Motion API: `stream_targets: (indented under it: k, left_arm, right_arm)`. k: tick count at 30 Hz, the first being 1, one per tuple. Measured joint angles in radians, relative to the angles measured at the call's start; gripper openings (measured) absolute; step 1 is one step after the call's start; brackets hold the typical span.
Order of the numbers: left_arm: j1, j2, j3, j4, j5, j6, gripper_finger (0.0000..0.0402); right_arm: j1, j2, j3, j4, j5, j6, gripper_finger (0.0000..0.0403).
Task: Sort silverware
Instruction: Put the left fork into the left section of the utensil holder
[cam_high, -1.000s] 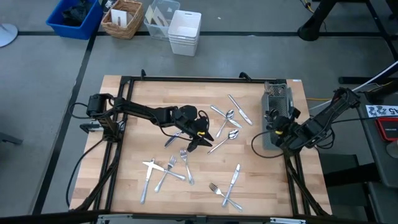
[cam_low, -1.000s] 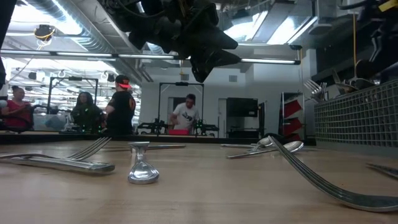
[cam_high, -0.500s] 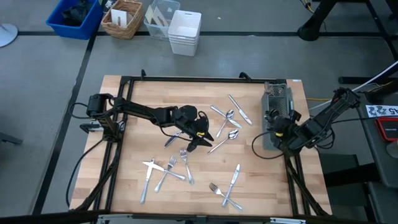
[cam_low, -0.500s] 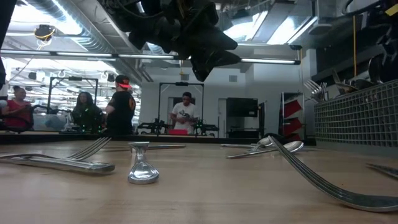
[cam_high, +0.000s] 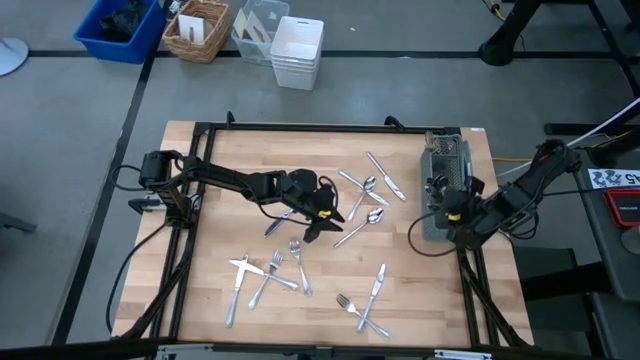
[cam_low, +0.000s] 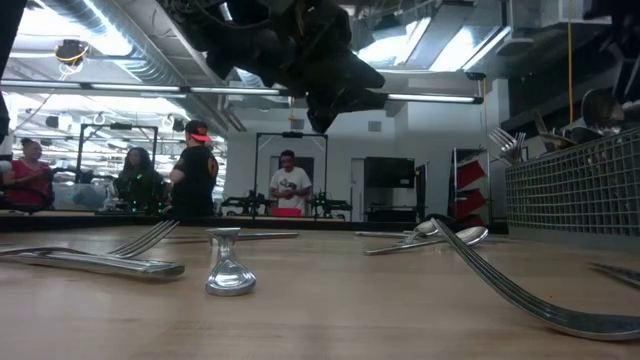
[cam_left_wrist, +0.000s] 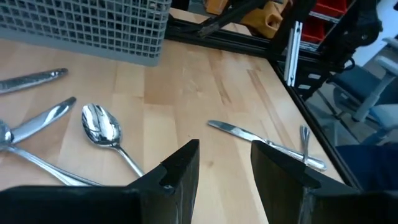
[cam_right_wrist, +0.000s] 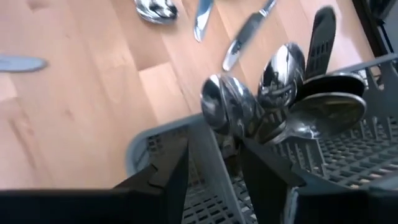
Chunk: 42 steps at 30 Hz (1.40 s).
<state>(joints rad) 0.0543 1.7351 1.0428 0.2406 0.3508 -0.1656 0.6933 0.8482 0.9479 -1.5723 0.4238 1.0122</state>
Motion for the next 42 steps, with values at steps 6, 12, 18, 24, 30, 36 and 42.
stream_targets:
  k: [6,12,18,24,30,36,42]
  left_arm:
    - [0.024,-0.055,0.000,-0.179,-0.001,0.003,0.0136]
    - [0.040,-0.149,0.000,-0.541,-0.037,0.007,0.0136]
    - [0.026,-0.181,0.000,-0.920,-0.168,-0.129,0.0136]
    - [-0.047,-0.177,-0.004,-1.095,-0.196,-0.326,0.0136]
    - [-0.161,-0.175,-0.035,-1.071,-0.199,-0.437,0.0136]
    - [-0.226,-0.175,-0.096,-0.923,-0.275,-0.362,0.0136]
    - [-0.241,-0.175,-0.156,-0.817,-0.285,-0.317,0.0136]
  right_arm:
    - [0.000,0.000,0.055,0.000,-0.063,0.000,0.0147]
    - [0.000,0.000,0.069,0.013,-0.077,0.000,0.0147]
    - [0.000,0.000,0.069,0.094,-0.032,0.000,0.0147]
    - [0.000,0.006,0.069,0.206,0.056,-0.026,0.0147]
    - [0.000,0.026,0.069,0.286,0.065,-0.167,0.0147]
    - [0.000,0.049,0.069,0.322,0.064,-0.234,0.0147]
    - [0.000,0.073,0.069,0.354,0.053,-0.235,0.0147]
